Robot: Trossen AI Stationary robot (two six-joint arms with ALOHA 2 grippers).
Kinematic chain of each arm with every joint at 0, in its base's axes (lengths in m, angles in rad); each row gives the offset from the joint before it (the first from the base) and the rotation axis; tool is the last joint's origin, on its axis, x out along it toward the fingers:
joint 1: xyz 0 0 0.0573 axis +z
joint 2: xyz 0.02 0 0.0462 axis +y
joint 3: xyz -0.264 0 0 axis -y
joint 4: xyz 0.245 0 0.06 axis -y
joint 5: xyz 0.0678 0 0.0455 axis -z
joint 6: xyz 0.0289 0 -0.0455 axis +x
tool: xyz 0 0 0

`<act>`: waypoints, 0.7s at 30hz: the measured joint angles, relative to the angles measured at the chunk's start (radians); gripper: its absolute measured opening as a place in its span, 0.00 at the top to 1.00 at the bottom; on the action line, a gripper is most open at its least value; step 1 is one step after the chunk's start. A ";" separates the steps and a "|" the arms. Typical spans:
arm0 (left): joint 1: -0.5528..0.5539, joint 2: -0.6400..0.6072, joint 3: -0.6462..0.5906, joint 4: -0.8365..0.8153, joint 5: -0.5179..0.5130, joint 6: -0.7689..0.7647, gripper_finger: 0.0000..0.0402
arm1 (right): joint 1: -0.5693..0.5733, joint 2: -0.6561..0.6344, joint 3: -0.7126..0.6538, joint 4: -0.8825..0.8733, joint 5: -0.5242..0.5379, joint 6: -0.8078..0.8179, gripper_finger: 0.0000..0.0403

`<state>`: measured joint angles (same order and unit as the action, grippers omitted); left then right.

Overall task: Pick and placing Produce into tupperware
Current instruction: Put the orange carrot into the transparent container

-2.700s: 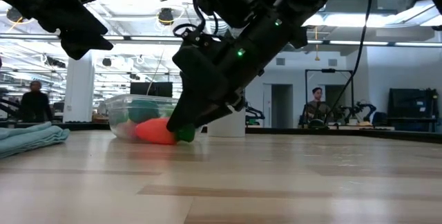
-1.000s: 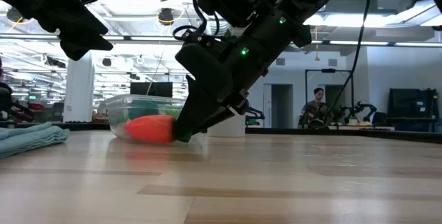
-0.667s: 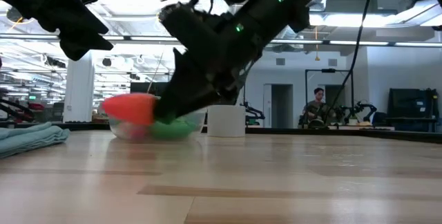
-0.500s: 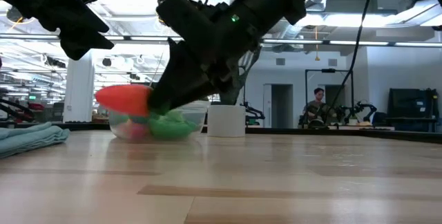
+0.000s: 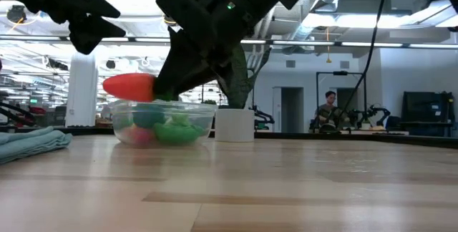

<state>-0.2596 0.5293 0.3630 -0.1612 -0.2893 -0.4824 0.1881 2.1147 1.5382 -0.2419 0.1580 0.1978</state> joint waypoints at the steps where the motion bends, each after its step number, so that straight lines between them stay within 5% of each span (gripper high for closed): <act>1: 0.000 0.000 0.000 -0.001 0.000 0.000 0.56 | -0.005 0.000 0.009 -0.013 0.000 -0.006 0.64; 12: 0.000 -0.029 0.000 0.066 0.005 0.014 0.56 | -0.067 -0.001 0.093 -0.122 0.000 -0.076 0.65; 21: 0.000 -0.168 0.000 0.063 0.002 0.041 0.56 | -0.141 -0.027 0.104 -0.182 0.000 -0.099 0.64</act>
<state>-0.2594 0.3617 0.3630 -0.0986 -0.2869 -0.4413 0.0470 2.0873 1.6425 -0.4237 0.1577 0.0990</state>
